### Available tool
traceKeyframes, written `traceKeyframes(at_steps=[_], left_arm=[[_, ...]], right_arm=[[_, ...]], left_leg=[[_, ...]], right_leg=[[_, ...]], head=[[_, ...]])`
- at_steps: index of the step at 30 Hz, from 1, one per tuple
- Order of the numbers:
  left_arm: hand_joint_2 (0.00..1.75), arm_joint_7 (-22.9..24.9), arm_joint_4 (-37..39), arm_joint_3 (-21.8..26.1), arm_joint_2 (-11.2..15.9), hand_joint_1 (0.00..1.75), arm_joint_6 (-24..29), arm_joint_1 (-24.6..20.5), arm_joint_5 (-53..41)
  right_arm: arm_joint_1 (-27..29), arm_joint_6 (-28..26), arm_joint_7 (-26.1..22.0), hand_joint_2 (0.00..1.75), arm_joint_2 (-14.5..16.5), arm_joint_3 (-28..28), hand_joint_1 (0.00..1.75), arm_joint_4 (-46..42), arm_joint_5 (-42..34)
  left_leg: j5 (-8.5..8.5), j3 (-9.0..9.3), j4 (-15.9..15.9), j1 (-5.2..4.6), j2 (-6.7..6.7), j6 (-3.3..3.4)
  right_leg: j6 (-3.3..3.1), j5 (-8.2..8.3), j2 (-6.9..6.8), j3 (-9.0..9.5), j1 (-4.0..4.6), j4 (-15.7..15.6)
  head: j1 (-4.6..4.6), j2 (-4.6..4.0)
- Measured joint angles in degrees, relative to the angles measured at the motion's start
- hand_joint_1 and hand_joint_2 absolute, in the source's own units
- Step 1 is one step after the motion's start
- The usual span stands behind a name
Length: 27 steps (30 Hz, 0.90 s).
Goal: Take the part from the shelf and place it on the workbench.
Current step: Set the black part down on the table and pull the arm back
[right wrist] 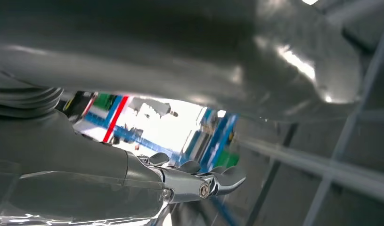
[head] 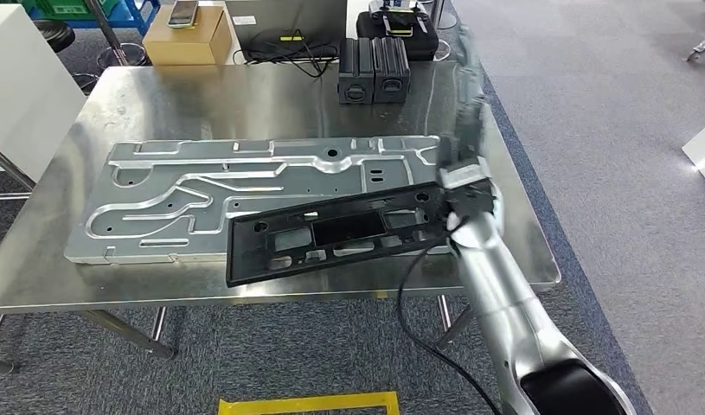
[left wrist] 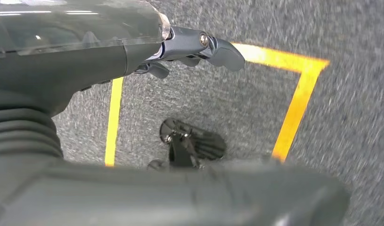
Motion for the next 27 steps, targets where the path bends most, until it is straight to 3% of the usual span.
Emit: traceKeyframes(at_steps=[1,2,3,6,8,11,13,15,16,17,18,21,22,25,26,27], left_arm=[[0.0,-0.04,0.0,0.36,-0.05,0.0,0.1,0.08,0.28],[0.0,-0.11,0.0,0.66,-0.11,0.0,0.16,0.21,0.48],[0.0,-0.28,0.0,1.04,-0.24,0.0,0.21,0.36,0.76],[0.0,-0.92,0.0,2.15,-0.69,0.0,0.51,0.61,1.43],[0.0,-1.15,0.0,2.9,-0.93,0.0,0.81,0.62,1.87],[0.0,-1.22,0.0,4.0,-1.22,0.0,1.46,0.8,2.36],[0.0,-1.3,0.0,4.52,-1.4,0.0,1.75,0.86,2.39],[0.0,-1.45,0.0,5.03,-1.55,0.0,1.89,0.86,2.26],[0.0,-1.53,0.0,5.32,-1.6,0.0,1.91,0.88,2.14],[0.0,-1.62,0.0,5.57,-1.63,0.0,1.93,0.92,2.0],[0.0,-1.71,0.0,5.74,-1.65,0.0,1.94,0.97,1.85],[0.0,-2.19,-0.01,6.1,-1.67,0.0,1.91,0.93,1.33],[0.0,-2.36,-0.01,6.19,-1.73,0.0,1.91,0.89,1.23],[0.0,-2.5,0.0,6.27,-1.92,0.0,1.91,0.94,1.43],[0.0,-2.5,0.0,6.29,-1.98,0.0,1.89,0.95,1.51],[0.0,-2.51,0.0,6.3,-2.03,0.0,1.86,0.97,1.5]], right_arm=[[2.99,0.62,-0.02,0.0,-1.33,-2.23,0.0,-3.66,-1.77],[5.95,0.99,-0.04,0.0,-2.41,-4.11,0.0,-6.57,-3.11],[8.79,1.13,-0.05,0.0,-3.66,-6.41,0.0,-9.9,-4.32],[16.55,0.77,-0.07,0.0,-6.45,-12.75,0.0,-18.25,-5.81],[22.44,0.65,-0.07,0.0,-7.63,-16.66,0.0,-22.42,-6.46],[30.68,1.75,-0.07,0.0,-8.49,-22.75,0.0,-26.06,-7.32],[34.96,2.54,-0.08,0.0,-8.55,-26.5,0.0,-27.13,-7.27],[39.51,3.25,-0.08,0.0,-8.4,-30.12,0.0,-26.96,-6.71],[41.55,3.71,-0.07,0.0,-8.21,-32.07,0.0,-26.55,-6.31],[43.18,4.3,-0.07,0.0,-7.93,-33.89,0.0,-26.01,-5.81],[44.48,5.05,-0.07,0.0,-7.6,-35.46,0.0,-25.37,-5.23],[47.02,8.03,-0.07,0.0,-5.99,-40.89,0.0,-20.84,-0.84],[47.37,8.62,-0.07,0.0,-5.4,-43.0,0.0,-18.2,1.48],[47.67,8.08,-0.07,0.0,-4.39,-48.79,0.0,-7.93,8.58],[47.74,7.55,-0.07,0.0,-4.28,-50.51,0.0,-4.05,10.61],[47.68,7.02,-0.07,0.0,-4.25,-52.0,0.0,-0.36,12.3]], left_leg=[[-0.06,0.04,0.03,-0.03,-0.17,0.09],[-0.13,0.1,0.07,-0.07,-0.33,0.11],[-0.24,0.21,0.11,-0.12,-0.43,0.09],[-0.76,0.53,0.46,-0.47,-0.49,-0.31],[-0.94,0.63,0.64,-0.62,-0.55,-0.68],[-1.79,0.47,1.15,-0.61,-0.49,-1.26],[-5.45,-0.86,5.28,-0.52,-0.14,-1.77],[-10.3,-3.17,12.81,-0.32,0.17,-2.21],[-11.74,-3.8,15.65,-0.26,0.25,-2.37],[-12.07,-3.46,16.44,-0.25,0.31,-2.44],[-11.36,-1.93,14.81,-0.24,0.33,-2.44],[-7.48,6.35,1.91,-0.41,0.29,-1.88],[-6.82,7.94,-0.82,-0.58,0.24,-1.58],[-5.67,8.13,-1.89,-0.97,0.17,-0.46],[-5.04,7.85,-2.06,-0.96,0.26,0.01],[-4.34,7.42,-2.28,-0.94,0.38,0.47]], right_leg=[[0.09,-0.36,0.0,-1.24,-0.04,2.12],[0.1,0.38,0.0,-1.45,-0.07,2.08],[0.01,2.11,-0.02,-0.46,-0.08,-0.31],[-0.57,7.23,-0.19,5.04,0.16,-11.75],[-0.84,7.82,-0.27,6.24,0.41,-14.07],[-1.59,8.29,-0.47,6.19,0.09,-14.48],[-2.13,8.7,-0.65,5.92,-0.22,-14.8],[-2.23,9.01,-0.89,5.49,-0.22,-14.81],[-2.17,9.22,-1.03,5.2,-0.21,-14.79],[-2.1,9.48,-1.13,4.85,-0.22,-14.77],[-2.01,9.8,-1.13,4.47,-0.24,-14.76],[-1.42,10.91,-0.99,3.69,-0.23,-14.73],[-1.08,11.28,-0.97,3.62,-0.19,-14.76],[0.12,12.42,-0.96,3.72,-0.31,-15.15],[0.45,12.06,-0.86,3.6,-0.45,-14.97],[0.71,10.59,-0.75,3.19,-0.57,-13.99]], head=[[0.0,0.0],[0.0,0.0],[0.0,0.0],[0.0,0.0],[0.0,-0.01],[-0.01,-0.01],[-0.01,-0.01],[-0.01,-0.01],[-0.01,0.0],[-0.01,0.0],[-0.01,0.0],[-0.01,-0.01],[-0.01,-0.01],[-0.01,0.0],[0.0,0.0],[0.0,0.0]])
